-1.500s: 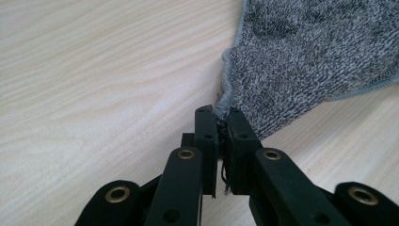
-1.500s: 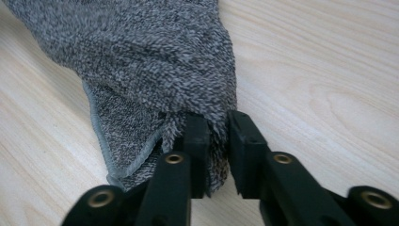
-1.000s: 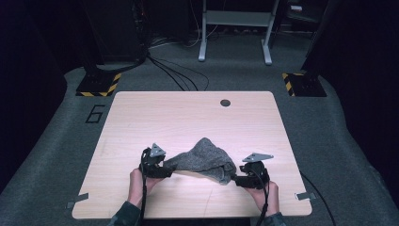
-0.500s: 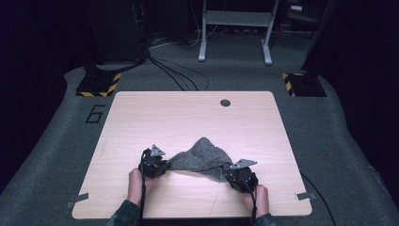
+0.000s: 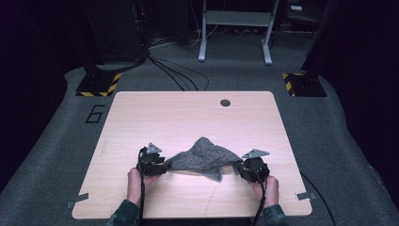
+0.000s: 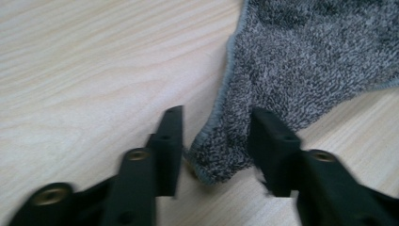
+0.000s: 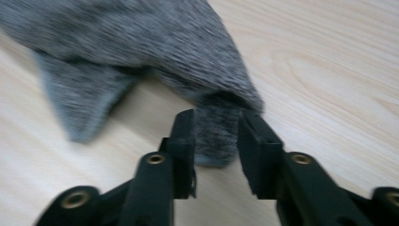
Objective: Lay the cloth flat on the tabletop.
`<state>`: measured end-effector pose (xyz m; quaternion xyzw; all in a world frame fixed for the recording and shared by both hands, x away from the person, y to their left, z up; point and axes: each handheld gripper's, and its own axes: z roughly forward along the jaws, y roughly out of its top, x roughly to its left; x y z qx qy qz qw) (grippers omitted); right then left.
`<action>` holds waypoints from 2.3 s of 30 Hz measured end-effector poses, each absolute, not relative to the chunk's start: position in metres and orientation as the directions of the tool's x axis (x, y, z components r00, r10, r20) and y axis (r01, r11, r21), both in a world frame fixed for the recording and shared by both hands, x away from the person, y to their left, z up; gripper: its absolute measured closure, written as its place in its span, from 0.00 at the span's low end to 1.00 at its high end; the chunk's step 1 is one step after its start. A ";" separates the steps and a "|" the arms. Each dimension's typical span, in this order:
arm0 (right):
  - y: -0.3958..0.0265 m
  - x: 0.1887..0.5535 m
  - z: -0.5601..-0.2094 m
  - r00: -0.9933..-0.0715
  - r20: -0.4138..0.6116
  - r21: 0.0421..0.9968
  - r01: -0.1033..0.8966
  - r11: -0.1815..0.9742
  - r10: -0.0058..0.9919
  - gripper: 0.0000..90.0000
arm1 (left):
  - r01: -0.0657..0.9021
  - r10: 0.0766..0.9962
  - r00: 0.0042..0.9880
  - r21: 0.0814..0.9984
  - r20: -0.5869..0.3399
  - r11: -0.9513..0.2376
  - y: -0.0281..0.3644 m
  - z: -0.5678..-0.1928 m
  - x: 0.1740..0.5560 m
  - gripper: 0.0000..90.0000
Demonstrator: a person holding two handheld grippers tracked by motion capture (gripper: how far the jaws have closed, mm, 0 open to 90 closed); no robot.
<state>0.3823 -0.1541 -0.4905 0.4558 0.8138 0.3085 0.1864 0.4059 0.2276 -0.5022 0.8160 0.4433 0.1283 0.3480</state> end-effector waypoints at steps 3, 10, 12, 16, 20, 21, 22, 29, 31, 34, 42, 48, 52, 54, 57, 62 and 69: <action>-0.139 0.362 -0.485 -0.562 0.034 0.696 0.607 0.384 0.826 0.59 | 0.632 0.812 0.576 0.683 -0.097 -0.366 0.232 -0.499 0.403 0.46; -0.099 0.358 -0.502 -0.634 0.032 0.671 0.587 0.453 0.773 0.49 | 0.619 0.807 0.585 0.689 -0.083 -0.378 0.241 -0.499 0.404 0.42; -0.093 0.360 -0.505 -0.631 0.035 0.671 0.590 0.450 0.775 0.51 | 0.624 0.796 0.599 0.675 -0.091 -0.393 0.241 -0.499 0.405 0.44; -0.087 0.365 -0.510 -0.643 -0.010 0.662 0.570 0.487 0.766 0.63 | 0.610 0.769 0.635 0.661 -0.076 -0.438 0.235 -0.506 0.406 0.55; -0.084 0.365 -0.513 -0.659 -0.004 0.671 0.556 0.490 0.752 0.87 | 0.609 0.765 0.638 0.664 -0.086 -0.433 0.233 -0.511 0.405 0.84; -0.084 0.365 -0.513 -0.659 -0.004 0.671 0.556 0.490 0.752 0.87 | 0.609 0.765 0.638 0.664 -0.086 -0.433 0.233 -0.511 0.405 0.88; -0.084 0.365 -0.513 -0.660 -0.001 0.670 0.558 0.490 0.752 0.93 | 0.608 0.771 0.631 0.674 -0.090 -0.419 0.232 -0.511 0.405 0.90; -0.095 0.364 -0.510 -0.645 0.007 0.675 0.566 0.472 0.764 0.96 | 0.607 0.792 0.598 0.714 -0.121 -0.349 0.239 -0.502 0.404 0.93; -0.108 0.362 -0.504 -0.621 0.026 0.685 0.582 0.438 0.783 0.96 | 0.606 0.803 0.579 0.732 -0.140 -0.310 0.244 -0.495 0.405 0.94; -0.117 0.361 -0.500 -0.612 0.031 0.695 0.581 0.423 0.790 0.96 | 0.609 0.807 0.568 0.741 -0.160 -0.282 0.247 -0.492 0.405 0.94; -0.135 0.355 -0.486 -0.597 0.051 0.715 0.581 0.388 0.801 0.96 | 0.638 0.798 0.574 0.711 -0.184 -0.295 0.246 -0.488 0.402 0.90; -0.140 0.346 -0.496 -0.596 0.067 0.683 0.612 0.399 0.800 0.93 | 0.696 0.801 0.557 0.651 -0.221 -0.304 0.253 -0.505 0.396 0.69; -0.146 0.343 -0.502 -0.576 0.085 0.658 0.645 0.389 0.813 0.89 | 0.713 0.808 0.536 0.644 -0.245 -0.278 0.263 -0.505 0.395 0.54; -0.151 0.341 -0.502 -0.551 0.104 0.648 0.669 0.364 0.828 0.84 | 0.710 0.804 0.538 0.649 -0.251 -0.273 0.265 -0.503 0.394 0.48; -0.157 0.339 -0.499 -0.550 0.128 0.667 0.664 0.339 0.825 0.78 | 0.710 0.796 0.541 0.655 -0.271 -0.260 0.263 -0.499 0.391 0.43; -0.146 0.338 -0.498 -0.558 0.148 0.684 0.654 0.323 0.816 0.65 | 0.681 0.776 0.581 0.669 -0.247 -0.297 0.256 -0.495 0.389 0.37; -0.132 0.349 -0.510 -0.571 0.146 0.657 0.666 0.352 0.808 0.67 | 0.686 0.773 0.595 0.642 -0.222 -0.343 0.255 -0.499 0.394 0.36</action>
